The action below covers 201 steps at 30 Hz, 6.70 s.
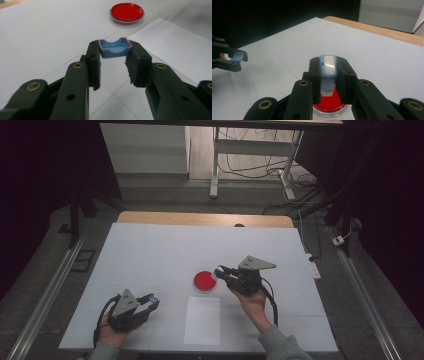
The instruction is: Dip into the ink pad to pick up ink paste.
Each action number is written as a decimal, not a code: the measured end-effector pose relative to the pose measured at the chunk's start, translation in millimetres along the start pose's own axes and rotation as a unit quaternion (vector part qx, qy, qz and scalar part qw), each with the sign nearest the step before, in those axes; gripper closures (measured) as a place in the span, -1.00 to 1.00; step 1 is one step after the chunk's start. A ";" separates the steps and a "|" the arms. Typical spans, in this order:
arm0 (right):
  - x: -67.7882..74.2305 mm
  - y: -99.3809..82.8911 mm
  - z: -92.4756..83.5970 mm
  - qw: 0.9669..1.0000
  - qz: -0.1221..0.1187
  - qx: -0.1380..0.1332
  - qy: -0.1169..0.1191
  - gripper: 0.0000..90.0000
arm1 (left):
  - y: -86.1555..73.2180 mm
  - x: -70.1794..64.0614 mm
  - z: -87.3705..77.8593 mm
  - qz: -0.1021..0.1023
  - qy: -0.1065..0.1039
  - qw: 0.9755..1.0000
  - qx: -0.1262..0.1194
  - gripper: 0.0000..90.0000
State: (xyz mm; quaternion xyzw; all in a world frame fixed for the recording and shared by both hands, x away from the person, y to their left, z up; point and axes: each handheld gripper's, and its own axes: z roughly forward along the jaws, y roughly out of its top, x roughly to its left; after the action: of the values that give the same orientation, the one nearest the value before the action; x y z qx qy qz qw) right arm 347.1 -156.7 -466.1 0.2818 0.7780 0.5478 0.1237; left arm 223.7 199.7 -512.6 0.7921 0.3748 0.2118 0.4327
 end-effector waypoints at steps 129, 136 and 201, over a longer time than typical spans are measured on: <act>13.2 -11.2 66.1 0.992 -0.054 0.109 -0.008 0.67 | -0.7 1.4 0.8 0.001 -0.002 1.000 0.003 0.45; 13.3 -12.8 70.0 0.991 -0.060 0.117 -0.009 0.67 | -0.8 1.6 0.7 0.000 -0.002 1.000 0.003 0.45; 15.4 -4.3 57.5 0.995 -0.051 0.080 -0.003 0.67 | -1.1 2.5 0.3 -0.002 0.000 1.000 0.002 0.45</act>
State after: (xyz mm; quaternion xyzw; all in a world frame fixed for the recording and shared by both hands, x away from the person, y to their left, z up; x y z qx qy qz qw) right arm 362.2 -103.9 -489.5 0.2524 0.8325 0.4755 0.1307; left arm 225.0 201.8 -513.6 0.7921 0.3770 0.2102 0.4316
